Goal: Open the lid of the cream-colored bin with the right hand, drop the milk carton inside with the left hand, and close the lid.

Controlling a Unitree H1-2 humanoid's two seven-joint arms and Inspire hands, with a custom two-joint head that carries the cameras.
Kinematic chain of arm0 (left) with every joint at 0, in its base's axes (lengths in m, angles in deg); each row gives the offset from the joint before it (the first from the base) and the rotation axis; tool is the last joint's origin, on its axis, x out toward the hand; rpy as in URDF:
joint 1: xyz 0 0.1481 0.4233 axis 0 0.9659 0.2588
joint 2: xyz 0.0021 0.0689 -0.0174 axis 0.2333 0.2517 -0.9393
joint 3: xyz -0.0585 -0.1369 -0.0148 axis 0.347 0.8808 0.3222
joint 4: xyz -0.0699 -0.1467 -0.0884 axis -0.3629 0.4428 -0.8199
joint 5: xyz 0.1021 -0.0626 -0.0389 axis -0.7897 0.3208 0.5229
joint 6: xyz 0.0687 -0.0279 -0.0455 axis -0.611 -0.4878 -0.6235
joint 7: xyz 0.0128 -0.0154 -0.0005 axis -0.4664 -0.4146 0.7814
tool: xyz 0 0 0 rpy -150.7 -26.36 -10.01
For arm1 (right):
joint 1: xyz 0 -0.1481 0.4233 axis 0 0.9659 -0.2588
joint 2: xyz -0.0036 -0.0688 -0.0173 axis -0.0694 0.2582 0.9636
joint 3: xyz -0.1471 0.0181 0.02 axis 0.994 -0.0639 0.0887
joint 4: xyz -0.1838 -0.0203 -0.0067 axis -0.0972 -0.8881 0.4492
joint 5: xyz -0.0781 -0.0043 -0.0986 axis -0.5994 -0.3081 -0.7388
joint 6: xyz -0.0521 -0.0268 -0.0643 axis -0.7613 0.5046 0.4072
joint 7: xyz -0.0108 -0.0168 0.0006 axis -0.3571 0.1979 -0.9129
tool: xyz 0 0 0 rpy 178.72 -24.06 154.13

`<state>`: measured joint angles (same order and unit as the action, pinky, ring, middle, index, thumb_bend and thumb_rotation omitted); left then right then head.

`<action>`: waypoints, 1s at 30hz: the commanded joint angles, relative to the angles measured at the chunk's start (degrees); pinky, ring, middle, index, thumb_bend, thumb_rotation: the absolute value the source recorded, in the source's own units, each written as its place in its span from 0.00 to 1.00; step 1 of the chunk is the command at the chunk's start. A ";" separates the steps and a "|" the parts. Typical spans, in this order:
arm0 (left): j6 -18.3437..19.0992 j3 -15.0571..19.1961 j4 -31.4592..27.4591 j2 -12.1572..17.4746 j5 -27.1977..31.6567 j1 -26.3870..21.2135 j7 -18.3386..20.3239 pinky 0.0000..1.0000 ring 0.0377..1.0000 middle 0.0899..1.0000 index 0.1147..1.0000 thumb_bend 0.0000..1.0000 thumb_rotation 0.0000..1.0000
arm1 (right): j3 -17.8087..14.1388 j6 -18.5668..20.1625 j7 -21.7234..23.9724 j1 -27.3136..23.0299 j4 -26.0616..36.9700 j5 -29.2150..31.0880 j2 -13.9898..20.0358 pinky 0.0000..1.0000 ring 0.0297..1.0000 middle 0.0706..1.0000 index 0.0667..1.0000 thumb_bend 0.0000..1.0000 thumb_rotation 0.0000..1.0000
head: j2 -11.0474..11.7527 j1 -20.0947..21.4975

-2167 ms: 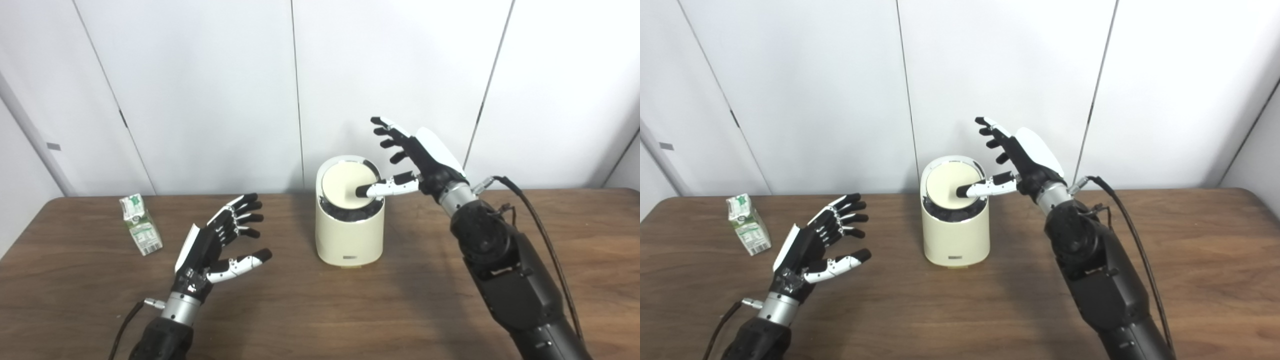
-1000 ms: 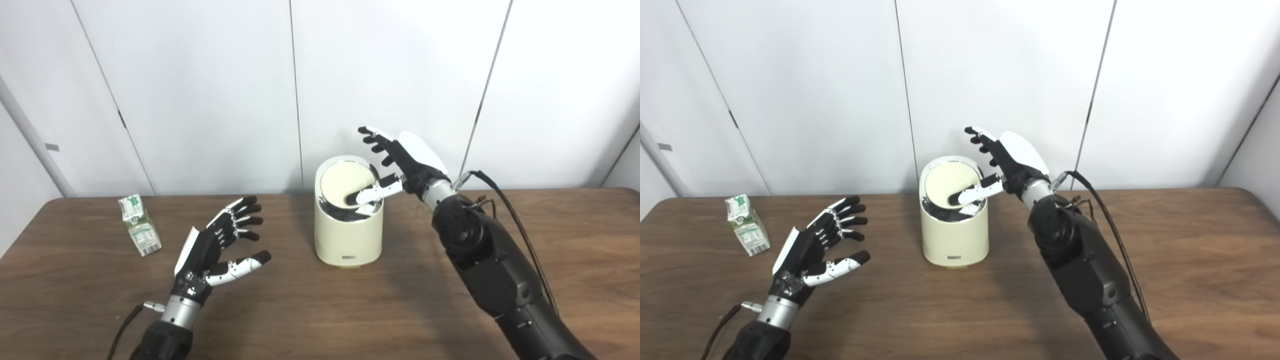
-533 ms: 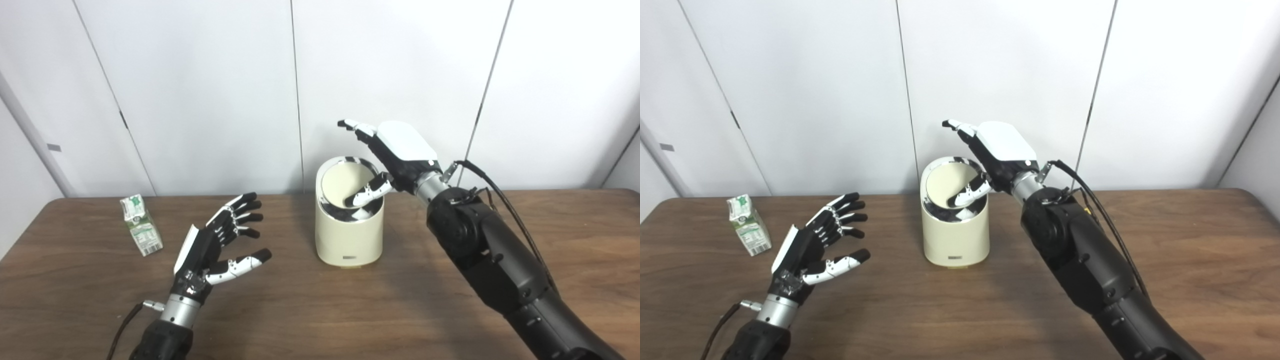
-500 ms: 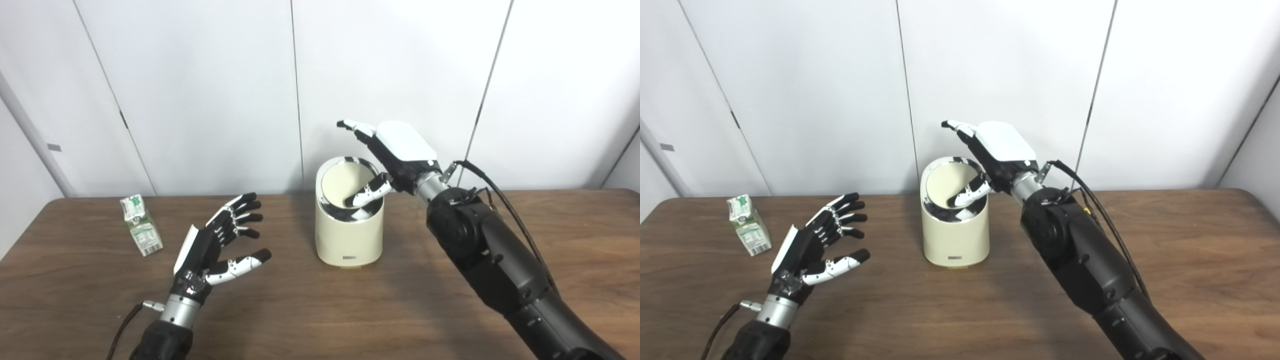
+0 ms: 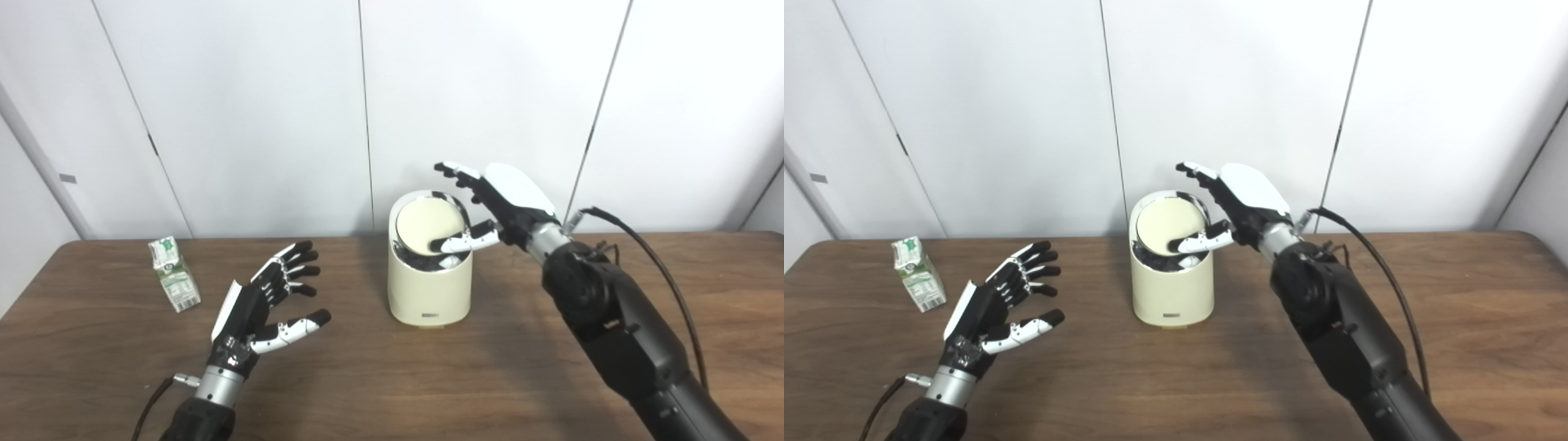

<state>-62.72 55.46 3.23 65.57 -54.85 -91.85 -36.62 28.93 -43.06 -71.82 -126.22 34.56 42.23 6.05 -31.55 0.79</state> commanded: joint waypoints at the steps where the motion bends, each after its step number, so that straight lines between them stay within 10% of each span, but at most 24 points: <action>1: -1.19 0.08 -0.79 0.54 -0.09 -1.93 -0.37 0.64 0.76 0.82 0.87 0.73 0.18 | -2.30 -0.55 -1.06 -0.90 2.59 1.04 1.26 0.64 0.82 0.88 0.89 0.71 0.31 | 0.29 0.10; 20: -2.29 -0.18 0.39 0.34 0.25 -2.35 -0.19 0.63 0.75 0.81 0.86 0.72 0.16 | -11.32 -10.20 -4.30 15.69 8.17 13.19 2.42 0.66 0.79 0.86 0.90 0.70 0.28 | 0.63 0.04; 30: -0.93 -1.00 -1.68 -1.11 -2.00 -1.43 -1.52 0.61 0.73 0.81 0.86 0.72 0.13 | -12.07 -13.56 -3.94 19.02 6.68 16.04 3.66 0.67 0.81 0.88 0.89 0.75 0.25 | 3.93 -12.37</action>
<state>-62.83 54.76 3.67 64.76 -56.25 -91.89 -37.31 17.96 -54.04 -74.79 -106.31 40.53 57.22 8.39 -27.60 -11.50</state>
